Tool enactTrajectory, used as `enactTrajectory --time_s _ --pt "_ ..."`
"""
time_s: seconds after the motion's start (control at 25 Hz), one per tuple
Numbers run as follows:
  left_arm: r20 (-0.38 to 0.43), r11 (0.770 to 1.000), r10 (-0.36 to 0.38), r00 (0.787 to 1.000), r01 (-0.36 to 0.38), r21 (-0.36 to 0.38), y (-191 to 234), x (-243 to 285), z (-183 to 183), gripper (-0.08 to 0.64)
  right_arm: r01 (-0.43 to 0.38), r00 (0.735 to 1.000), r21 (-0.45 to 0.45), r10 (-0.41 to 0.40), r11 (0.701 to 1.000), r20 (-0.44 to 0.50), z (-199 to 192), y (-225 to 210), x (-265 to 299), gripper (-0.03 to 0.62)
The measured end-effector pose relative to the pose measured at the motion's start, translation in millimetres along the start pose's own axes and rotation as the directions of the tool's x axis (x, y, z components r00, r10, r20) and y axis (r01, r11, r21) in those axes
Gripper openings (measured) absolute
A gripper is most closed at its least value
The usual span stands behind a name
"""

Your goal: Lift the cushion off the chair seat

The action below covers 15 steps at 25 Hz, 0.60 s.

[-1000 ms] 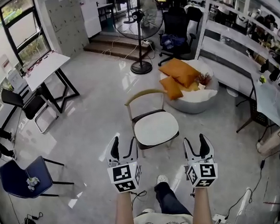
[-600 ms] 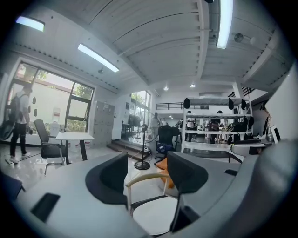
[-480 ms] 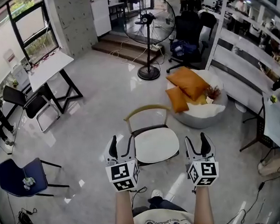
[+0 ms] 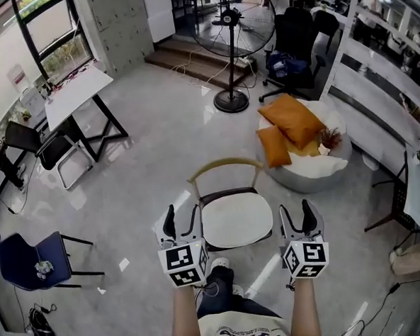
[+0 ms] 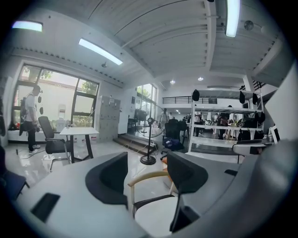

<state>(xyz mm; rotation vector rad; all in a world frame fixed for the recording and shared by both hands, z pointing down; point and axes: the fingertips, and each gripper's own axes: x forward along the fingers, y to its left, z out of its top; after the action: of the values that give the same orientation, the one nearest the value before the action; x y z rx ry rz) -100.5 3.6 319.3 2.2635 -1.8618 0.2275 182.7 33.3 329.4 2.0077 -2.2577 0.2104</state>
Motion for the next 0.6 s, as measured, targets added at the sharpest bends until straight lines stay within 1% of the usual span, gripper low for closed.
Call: enactTrajectory --time_s 0.24,0.4,0.6 --pt "-0.043 1.000 0.004 0.999 -0.005 -0.009 11.9 55.6 -10.9 0.259 0.007 0.999 0.018 -0.006 1.000 -0.041 -14.1 -11.5 51.7 0.290" --pt "-0.080 1.000 -0.010 0.997 0.010 -0.001 20.5 104.2 -17.8 0.259 0.015 0.997 0.027 -0.013 1.000 -0.078 -25.5 -17.5 97.2 0.290" --pt "-0.142 0.999 -0.035 0.989 0.035 -0.001 30.3 160.3 -39.3 0.259 0.024 0.990 0.040 -0.018 0.999 -0.136 -50.8 -22.1 151.2 0.290"
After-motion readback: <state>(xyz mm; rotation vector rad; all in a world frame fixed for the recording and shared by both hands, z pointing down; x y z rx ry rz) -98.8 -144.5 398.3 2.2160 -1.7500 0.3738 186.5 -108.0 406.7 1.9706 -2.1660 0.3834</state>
